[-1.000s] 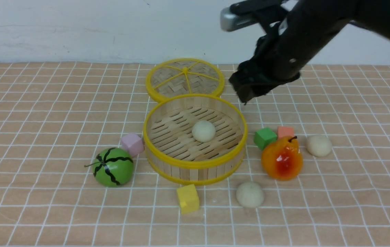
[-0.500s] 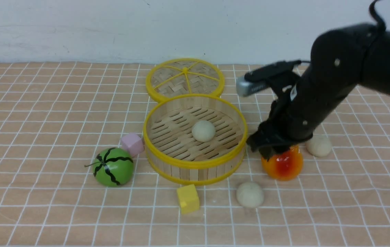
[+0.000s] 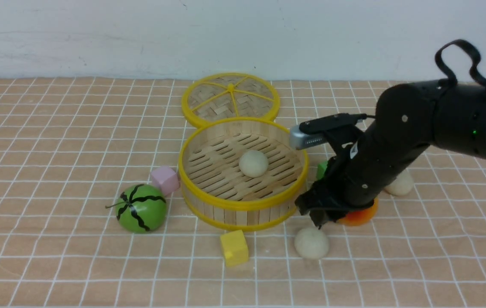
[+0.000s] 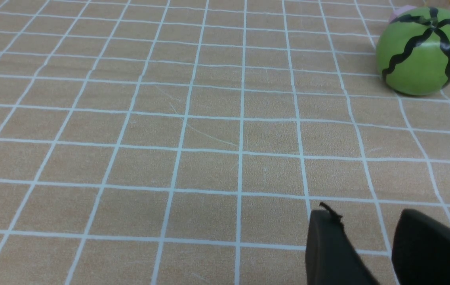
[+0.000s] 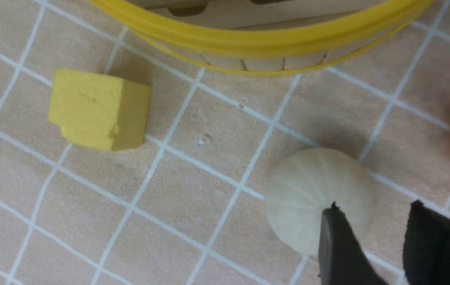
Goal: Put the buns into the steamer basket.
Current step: Use the right arm to grab a steamed stuffed bun, then use the right arm to put the steamed stuffed bun into the steamer
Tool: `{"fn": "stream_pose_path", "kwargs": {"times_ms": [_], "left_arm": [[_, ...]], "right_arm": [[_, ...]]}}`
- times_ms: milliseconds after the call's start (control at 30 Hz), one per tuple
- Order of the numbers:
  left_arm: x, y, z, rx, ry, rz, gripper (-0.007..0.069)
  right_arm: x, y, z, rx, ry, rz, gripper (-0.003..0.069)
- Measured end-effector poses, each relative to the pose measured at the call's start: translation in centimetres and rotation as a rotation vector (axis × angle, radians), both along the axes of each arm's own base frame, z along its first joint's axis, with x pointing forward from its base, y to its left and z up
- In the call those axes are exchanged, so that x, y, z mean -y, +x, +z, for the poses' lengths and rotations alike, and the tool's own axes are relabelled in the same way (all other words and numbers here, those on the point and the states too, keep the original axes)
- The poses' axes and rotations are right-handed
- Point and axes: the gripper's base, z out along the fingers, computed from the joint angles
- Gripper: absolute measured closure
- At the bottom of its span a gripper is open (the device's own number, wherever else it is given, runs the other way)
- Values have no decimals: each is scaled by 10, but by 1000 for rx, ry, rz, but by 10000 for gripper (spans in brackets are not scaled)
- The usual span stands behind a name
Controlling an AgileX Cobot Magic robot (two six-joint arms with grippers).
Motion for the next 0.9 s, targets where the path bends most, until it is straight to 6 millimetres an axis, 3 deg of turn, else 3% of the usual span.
{"fn": "stream_pose_path", "kwargs": {"times_ms": [367,467,500,567,767,900], "left_arm": [[0,0,0,0,0,0,386],[0,0,0,0,0,0,386],[0,0,0,0,0,0,386],[0,0,0,0,0,0,386],[0,0,0,0,0,0,386],[0,0,0,0,0,0,386]], "right_arm": [[-5,11,-37,-48,-20,-14,431],[-5,11,-38,-49,-20,-14,528],[-5,11,-38,-50,-20,-14,528],[-5,10,-36,-53,-21,-12,641],[-5,9,-23,-71,-20,0,657],[-10,13,13,-28,20,11,657]]}}
